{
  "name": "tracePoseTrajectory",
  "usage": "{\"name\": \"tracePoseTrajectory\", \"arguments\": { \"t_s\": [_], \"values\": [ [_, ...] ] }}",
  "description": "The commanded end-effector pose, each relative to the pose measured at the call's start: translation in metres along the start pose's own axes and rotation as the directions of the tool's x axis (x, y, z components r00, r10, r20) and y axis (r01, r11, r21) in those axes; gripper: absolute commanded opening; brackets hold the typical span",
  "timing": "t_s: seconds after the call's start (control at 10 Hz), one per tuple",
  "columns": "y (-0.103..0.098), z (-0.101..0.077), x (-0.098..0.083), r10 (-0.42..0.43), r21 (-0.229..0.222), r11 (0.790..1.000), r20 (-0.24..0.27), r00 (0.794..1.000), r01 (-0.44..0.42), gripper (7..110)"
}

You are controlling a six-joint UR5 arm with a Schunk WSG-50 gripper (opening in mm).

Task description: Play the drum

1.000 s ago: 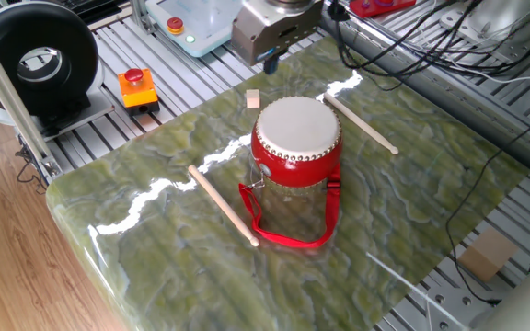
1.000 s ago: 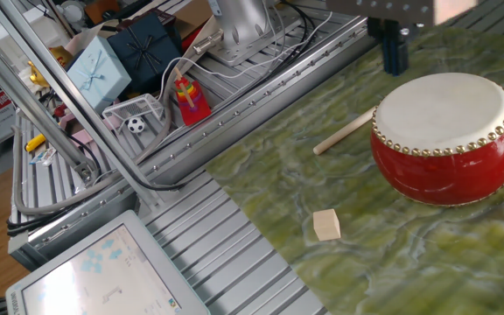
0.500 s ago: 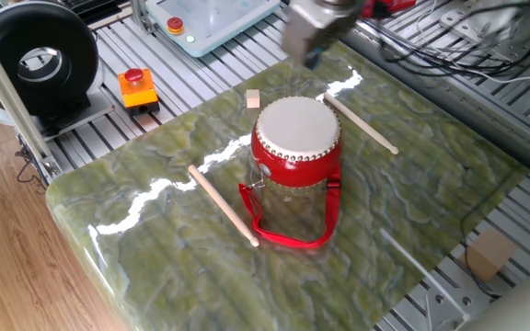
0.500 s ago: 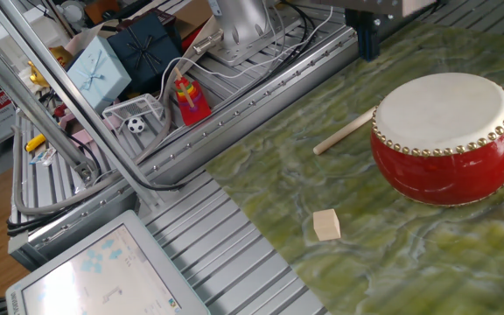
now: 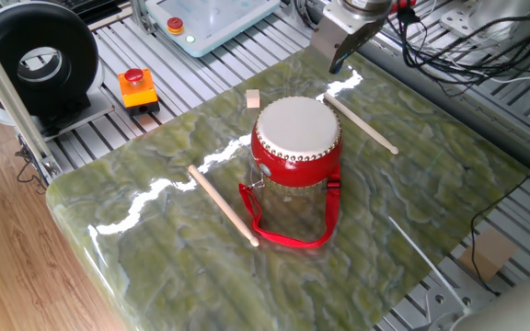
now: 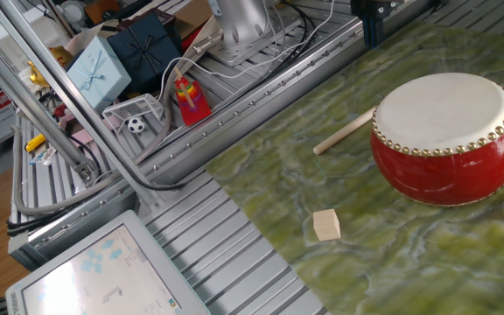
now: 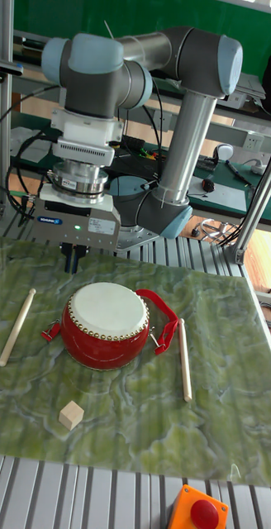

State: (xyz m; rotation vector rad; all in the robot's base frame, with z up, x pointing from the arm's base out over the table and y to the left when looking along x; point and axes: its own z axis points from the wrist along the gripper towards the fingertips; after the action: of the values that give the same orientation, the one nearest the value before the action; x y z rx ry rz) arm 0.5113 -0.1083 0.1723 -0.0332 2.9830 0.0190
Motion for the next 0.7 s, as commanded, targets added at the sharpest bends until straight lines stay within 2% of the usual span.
{"name": "tracePoseTrajectory", "arguments": {
  "t_s": [0.0,0.1,0.3,0.4,0.5,0.6],
  "values": [
    [0.017,-0.002,0.000,0.086,-0.078,0.993,0.000,0.996,-0.086,7],
    [0.005,-0.002,0.000,0.077,-0.032,0.997,0.003,0.997,-0.077,7],
    [-0.008,-0.002,0.009,0.057,0.025,0.998,-0.029,0.998,-0.056,7],
    [-0.010,-0.002,0.014,0.024,0.030,0.999,-0.048,0.999,-0.023,7],
    [-0.005,-0.002,0.018,-0.004,0.009,1.000,-0.064,0.998,0.004,7],
    [-0.030,-0.008,0.013,-0.052,-0.022,0.998,-0.084,0.995,0.050,7]
  ]
}}
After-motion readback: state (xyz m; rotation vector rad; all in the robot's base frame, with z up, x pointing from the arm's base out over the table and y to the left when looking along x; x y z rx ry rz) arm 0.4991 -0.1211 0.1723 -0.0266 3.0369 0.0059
